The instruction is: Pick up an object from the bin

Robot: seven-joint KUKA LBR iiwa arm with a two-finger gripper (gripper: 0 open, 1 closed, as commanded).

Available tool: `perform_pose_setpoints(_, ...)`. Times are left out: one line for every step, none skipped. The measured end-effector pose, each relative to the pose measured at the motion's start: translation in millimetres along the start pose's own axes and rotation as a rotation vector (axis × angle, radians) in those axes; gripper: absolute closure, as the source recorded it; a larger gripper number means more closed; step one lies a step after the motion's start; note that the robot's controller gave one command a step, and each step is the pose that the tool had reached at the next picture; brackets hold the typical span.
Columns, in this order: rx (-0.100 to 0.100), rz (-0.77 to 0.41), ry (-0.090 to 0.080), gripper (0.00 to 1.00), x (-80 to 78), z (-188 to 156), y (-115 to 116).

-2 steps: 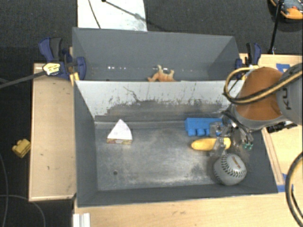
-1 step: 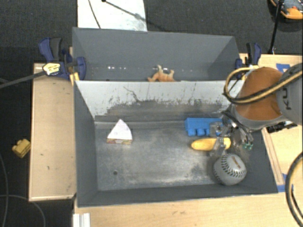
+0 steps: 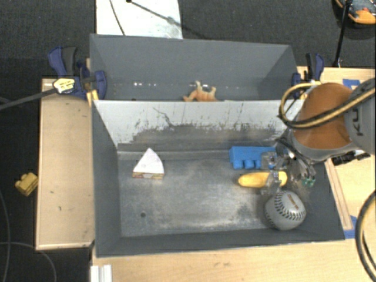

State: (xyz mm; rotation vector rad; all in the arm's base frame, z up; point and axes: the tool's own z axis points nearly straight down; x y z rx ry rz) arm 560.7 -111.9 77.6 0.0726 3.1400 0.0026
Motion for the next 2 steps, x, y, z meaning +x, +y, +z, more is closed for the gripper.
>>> perform_pose_setpoints(0.000, 0.001, 0.007, 1.00, 2.0, -20, 0)
perform_pose_setpoints(0.002, 0.001, -0.003, 1.00, -0.7, -39, 0)
